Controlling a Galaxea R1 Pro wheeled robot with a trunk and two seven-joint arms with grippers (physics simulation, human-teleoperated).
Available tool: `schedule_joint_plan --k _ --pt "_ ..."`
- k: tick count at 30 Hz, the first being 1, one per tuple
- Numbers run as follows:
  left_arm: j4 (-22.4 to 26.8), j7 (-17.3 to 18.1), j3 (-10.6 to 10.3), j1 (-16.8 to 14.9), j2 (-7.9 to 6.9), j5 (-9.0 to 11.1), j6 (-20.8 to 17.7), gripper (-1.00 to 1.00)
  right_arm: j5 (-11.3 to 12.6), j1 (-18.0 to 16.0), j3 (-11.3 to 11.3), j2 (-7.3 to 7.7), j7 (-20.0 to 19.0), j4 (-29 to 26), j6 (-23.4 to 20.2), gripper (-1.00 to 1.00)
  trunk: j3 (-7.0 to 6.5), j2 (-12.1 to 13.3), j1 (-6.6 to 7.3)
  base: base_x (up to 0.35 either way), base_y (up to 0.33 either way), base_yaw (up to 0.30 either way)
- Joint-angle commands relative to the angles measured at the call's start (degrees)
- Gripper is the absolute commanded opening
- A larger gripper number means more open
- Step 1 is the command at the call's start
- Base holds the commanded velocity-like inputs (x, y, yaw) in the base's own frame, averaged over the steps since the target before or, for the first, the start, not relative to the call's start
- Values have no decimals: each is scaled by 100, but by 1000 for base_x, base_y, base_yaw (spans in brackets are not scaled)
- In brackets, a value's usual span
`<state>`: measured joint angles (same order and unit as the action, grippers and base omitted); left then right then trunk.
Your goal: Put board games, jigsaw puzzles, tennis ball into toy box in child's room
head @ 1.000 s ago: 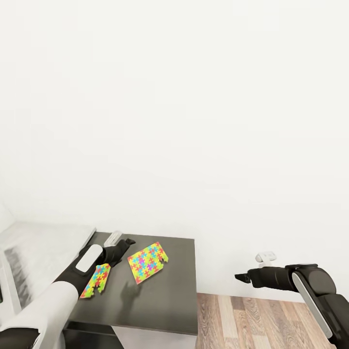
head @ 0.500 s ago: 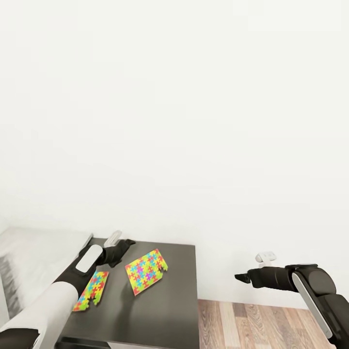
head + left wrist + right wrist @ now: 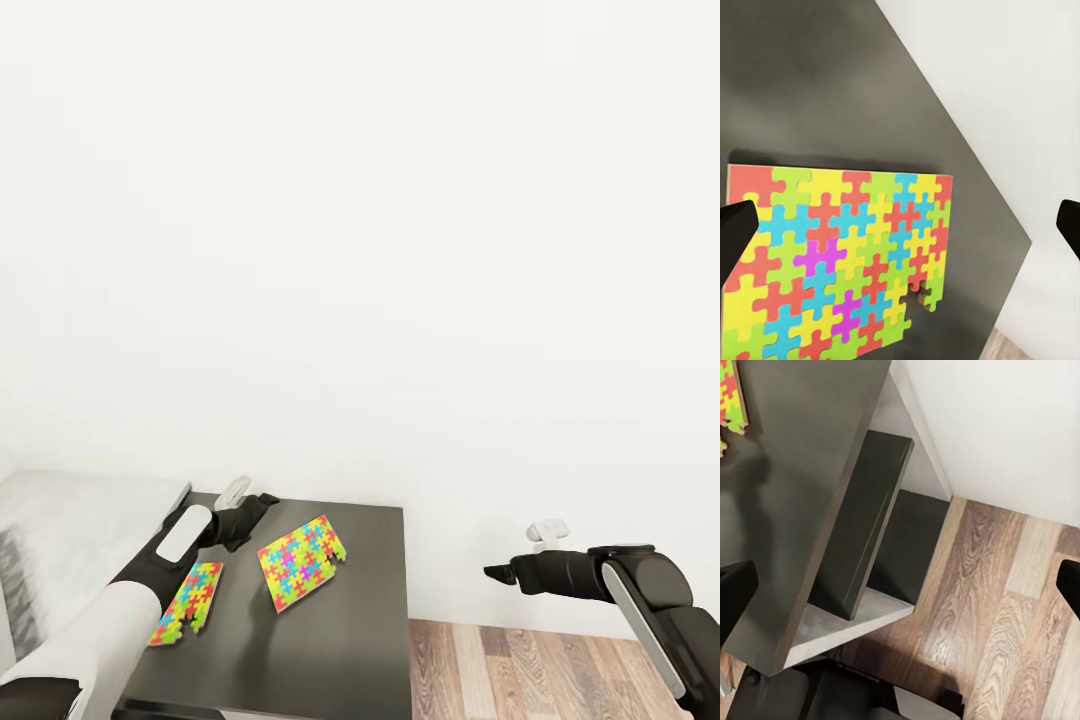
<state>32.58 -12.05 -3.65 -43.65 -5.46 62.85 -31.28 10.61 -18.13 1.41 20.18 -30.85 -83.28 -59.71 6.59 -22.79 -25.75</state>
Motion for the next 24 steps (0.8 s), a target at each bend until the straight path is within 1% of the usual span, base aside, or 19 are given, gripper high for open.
schedule_joint_plan --k 1,18,24 --pt "11 -51 -34 -4 -7 61 -1 100 23 -6 9 4 9 -4 -29 100 13 -13 -4 4 0 0" --pt "4 -56 -20 -22 -38 56 -7 100 63 7 -1 25 -6 6 -29 100 13 -13 -4 1 0 0" --pt "-2 -62 -14 -39 -53 55 -12 100 55 10 -7 20 -21 88 -29 100 13 -13 -4 0 0 0"
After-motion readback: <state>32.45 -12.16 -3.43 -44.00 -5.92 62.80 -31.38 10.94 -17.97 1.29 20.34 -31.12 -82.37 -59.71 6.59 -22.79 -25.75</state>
